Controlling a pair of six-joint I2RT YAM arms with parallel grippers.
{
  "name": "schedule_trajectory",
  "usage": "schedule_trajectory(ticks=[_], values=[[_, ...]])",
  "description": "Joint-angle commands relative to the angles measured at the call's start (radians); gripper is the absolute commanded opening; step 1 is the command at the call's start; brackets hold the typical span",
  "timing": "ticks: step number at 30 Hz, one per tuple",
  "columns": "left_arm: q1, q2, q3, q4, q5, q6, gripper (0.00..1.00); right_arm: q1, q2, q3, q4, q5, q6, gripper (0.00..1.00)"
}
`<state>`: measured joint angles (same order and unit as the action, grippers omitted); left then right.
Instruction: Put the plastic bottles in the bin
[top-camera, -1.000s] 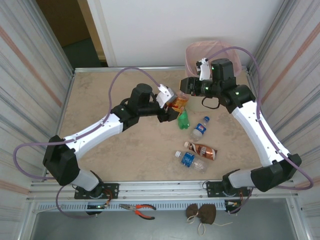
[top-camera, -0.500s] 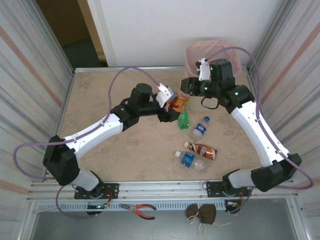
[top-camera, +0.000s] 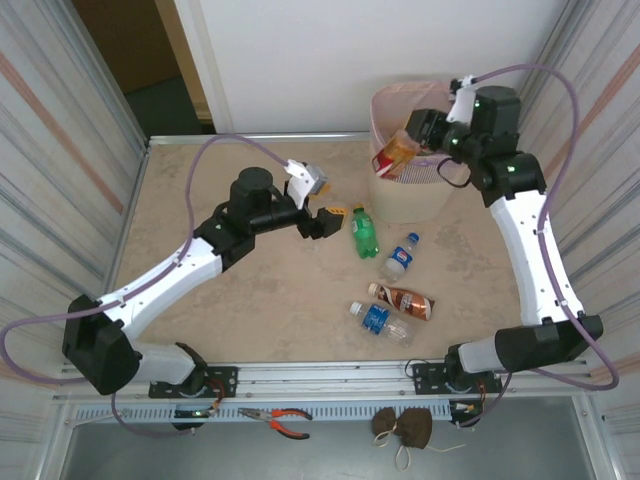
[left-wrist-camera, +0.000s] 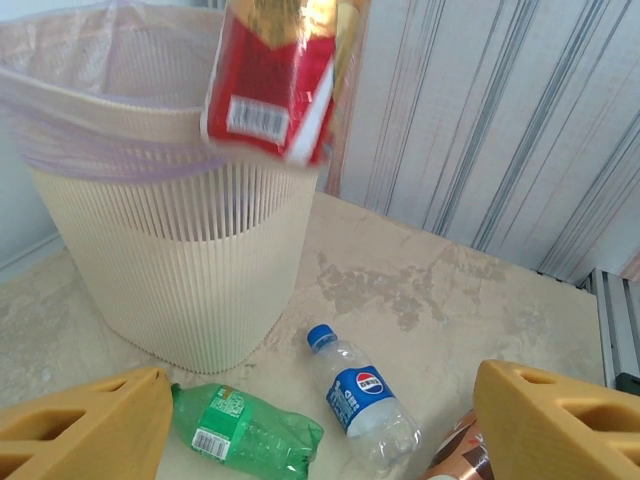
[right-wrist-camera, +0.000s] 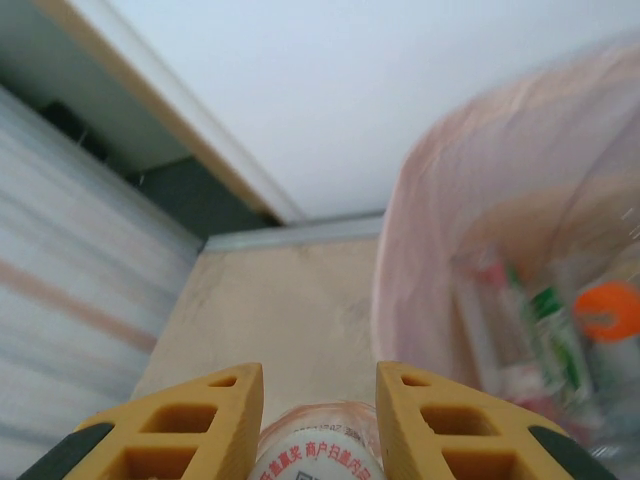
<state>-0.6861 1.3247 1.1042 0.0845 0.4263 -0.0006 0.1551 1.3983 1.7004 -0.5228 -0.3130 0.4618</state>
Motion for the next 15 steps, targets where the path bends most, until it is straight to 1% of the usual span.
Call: schedule_trajectory(ticks=[1, 3, 5, 8, 13, 15], values=[[0.009, -0.033, -0.024, 0.031, -0.001, -0.017, 0.79, -0.058, 0.032, 0.030, 0.137, 0.040, -0.015, 0.23], [0.010, -0.037, -0.029, 0.031, -0.007, -0.019, 0.79, -0.083, 0.053, 0.024, 0.201, 0.053, -0.036, 0.22], [0.011, -0.042, -0.033, 0.029, -0.012, -0.019, 0.79, -0.089, 0.067, -0.008, 0.307, 0.069, -0.083, 0.21], [0.012, -0.048, -0.035, 0.028, -0.019, -0.019, 0.79, -0.091, 0.094, -0.068, 0.475, 0.062, -0.188, 0.19], [0.015, -0.053, -0.043, 0.026, -0.027, -0.023, 0.79, -0.105, 0.190, -0.094, 0.630, -0.068, -0.336, 0.18], [0.016, -0.049, -0.043, 0.021, -0.027, -0.024, 0.79, -0.108, 0.227, -0.115, 0.704, -0.126, -0.359, 0.19]])
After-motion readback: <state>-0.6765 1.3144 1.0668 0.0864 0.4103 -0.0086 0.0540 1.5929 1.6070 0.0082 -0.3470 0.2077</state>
